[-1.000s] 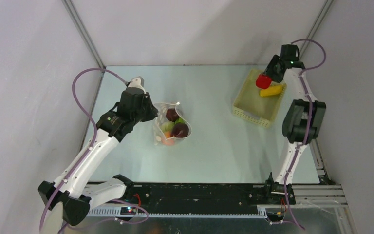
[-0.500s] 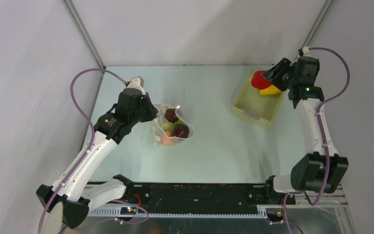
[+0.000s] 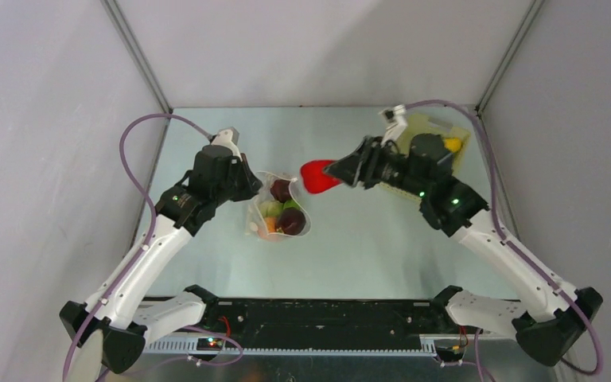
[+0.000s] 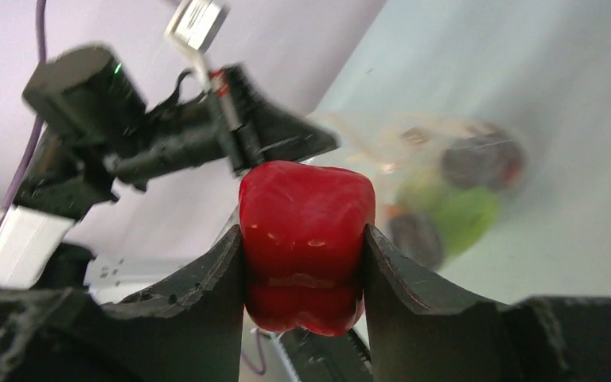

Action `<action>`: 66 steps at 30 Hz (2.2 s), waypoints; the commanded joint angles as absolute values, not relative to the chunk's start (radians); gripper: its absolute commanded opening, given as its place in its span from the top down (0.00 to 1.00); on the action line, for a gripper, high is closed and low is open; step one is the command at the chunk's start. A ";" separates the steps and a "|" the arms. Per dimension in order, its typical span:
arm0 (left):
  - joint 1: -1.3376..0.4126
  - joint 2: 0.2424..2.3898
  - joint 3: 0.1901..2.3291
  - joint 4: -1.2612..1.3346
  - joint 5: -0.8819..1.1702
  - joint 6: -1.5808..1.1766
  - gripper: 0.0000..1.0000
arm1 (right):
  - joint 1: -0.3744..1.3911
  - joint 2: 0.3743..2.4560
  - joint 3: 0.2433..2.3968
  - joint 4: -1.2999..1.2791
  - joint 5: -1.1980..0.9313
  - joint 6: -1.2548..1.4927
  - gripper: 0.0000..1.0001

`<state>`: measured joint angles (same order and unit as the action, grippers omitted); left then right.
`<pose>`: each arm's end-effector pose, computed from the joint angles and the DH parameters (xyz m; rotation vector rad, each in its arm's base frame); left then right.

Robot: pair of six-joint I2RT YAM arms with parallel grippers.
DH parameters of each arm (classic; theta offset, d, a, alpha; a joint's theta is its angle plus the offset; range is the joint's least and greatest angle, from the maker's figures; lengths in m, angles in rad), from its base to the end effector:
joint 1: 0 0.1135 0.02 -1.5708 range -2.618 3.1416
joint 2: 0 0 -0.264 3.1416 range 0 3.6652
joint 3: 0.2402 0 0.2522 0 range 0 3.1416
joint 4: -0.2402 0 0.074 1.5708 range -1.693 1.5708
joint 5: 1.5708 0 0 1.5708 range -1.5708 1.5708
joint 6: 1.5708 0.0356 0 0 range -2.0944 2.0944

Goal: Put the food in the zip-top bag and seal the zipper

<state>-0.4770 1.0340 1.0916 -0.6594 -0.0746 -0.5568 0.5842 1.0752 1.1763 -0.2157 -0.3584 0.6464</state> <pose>0.1934 -0.0970 0.3524 -0.1318 2.2120 -0.5044 0.1923 0.1421 0.4179 -0.2358 1.8178 1.1989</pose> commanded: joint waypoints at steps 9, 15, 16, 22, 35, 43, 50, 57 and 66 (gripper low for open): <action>-0.472 0.997 1.070 -0.620 -0.039 -0.537 1.00 | 0.890 1.309 1.170 0.031 -0.184 0.708 1.00; -0.472 0.993 1.062 -0.611 -0.023 -0.542 1.00 | 0.904 1.390 1.174 0.005 -0.103 0.718 1.00; -0.471 0.993 1.062 -0.611 -0.021 -0.542 1.00 | 0.910 1.399 1.177 0.004 -0.071 0.722 1.00; -0.470 0.981 1.059 -0.612 -0.030 -0.543 1.00 | 0.973 1.458 1.251 -0.132 0.159 0.657 1.00; -0.463 0.974 1.048 -0.590 0.037 -0.542 1.00 | 1.093 1.557 1.295 -0.067 0.437 0.610 0.96; -0.462 0.972 1.043 -0.578 0.087 -0.546 1.00 | 1.126 1.663 1.295 0.101 0.527 0.632 0.94; -0.462 0.965 1.039 -0.572 0.103 -0.544 1.00 | 1.128 1.723 1.296 0.166 0.555 0.628 0.81; -0.460 0.957 1.037 -0.568 0.115 -0.543 1.00 | 1.129 1.772 1.301 0.148 0.613 0.631 0.77; -0.457 0.954 1.036 -0.565 0.116 -0.542 1.00 | 1.126 1.813 1.350 0.083 0.594 0.624 0.57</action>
<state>-0.4610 0.9825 1.0416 -0.6128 0.0818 -0.5560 1.1236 1.8095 1.3018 0.0704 0.5793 0.6205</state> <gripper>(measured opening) 0.006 0.505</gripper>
